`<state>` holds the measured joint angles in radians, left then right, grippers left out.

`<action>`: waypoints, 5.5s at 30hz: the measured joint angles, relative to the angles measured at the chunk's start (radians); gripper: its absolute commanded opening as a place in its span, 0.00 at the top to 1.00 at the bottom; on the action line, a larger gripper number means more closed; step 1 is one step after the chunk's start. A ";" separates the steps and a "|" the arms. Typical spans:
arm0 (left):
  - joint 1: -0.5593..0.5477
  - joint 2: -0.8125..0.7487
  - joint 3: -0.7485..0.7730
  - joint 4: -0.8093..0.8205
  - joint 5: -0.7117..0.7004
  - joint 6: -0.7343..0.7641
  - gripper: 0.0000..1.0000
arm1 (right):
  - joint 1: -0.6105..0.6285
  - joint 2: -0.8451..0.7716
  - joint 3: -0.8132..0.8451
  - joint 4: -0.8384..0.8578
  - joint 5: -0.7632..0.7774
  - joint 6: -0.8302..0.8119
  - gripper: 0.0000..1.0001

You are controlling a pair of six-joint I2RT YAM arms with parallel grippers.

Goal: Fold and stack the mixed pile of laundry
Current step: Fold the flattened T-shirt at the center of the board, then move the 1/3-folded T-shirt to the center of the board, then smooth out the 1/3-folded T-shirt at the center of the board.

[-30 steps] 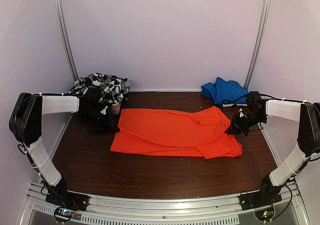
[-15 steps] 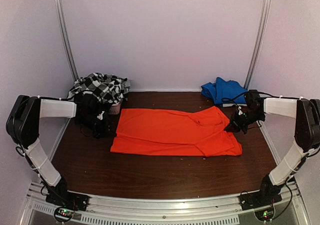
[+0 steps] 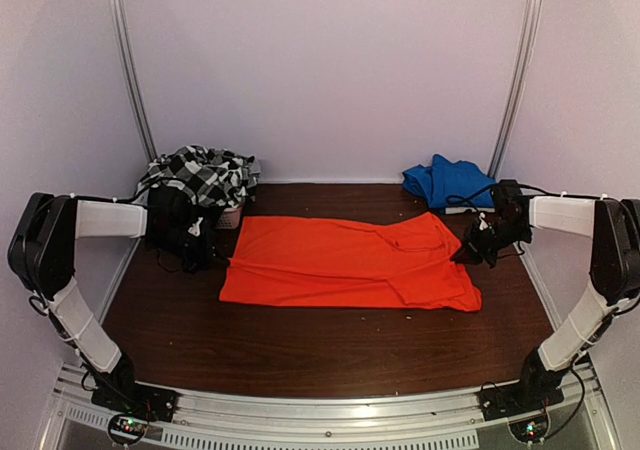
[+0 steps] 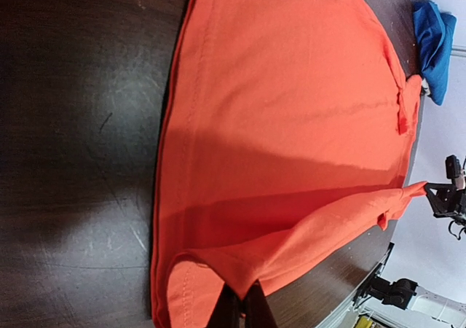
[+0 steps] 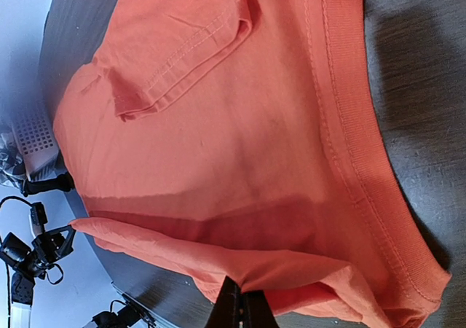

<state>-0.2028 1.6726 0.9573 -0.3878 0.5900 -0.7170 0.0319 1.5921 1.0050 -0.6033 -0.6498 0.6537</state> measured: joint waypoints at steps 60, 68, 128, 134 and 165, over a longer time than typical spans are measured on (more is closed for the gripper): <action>-0.010 0.069 -0.034 -0.132 0.032 0.252 0.67 | -0.094 -0.084 -0.187 -0.129 0.074 -0.189 0.61; -0.013 0.078 -0.034 -0.121 0.046 0.250 0.81 | -0.090 -0.068 -0.182 -0.126 0.062 -0.204 0.67; -0.013 -0.086 -0.200 -0.140 0.023 0.335 1.00 | -0.096 -0.124 -0.262 -0.257 0.117 -0.254 1.00; -0.013 -0.034 -0.200 -0.115 0.023 0.328 0.98 | -0.096 -0.076 -0.252 -0.244 0.104 -0.266 0.87; -0.016 0.009 -0.015 -0.100 0.034 0.195 0.55 | -0.014 -0.090 -0.233 -0.164 0.014 -0.201 0.64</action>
<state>-0.2192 1.6814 0.9424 -0.4877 0.6239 -0.5217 0.0181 1.5021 0.7715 -0.7677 -0.6353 0.4522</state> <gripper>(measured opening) 0.449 0.369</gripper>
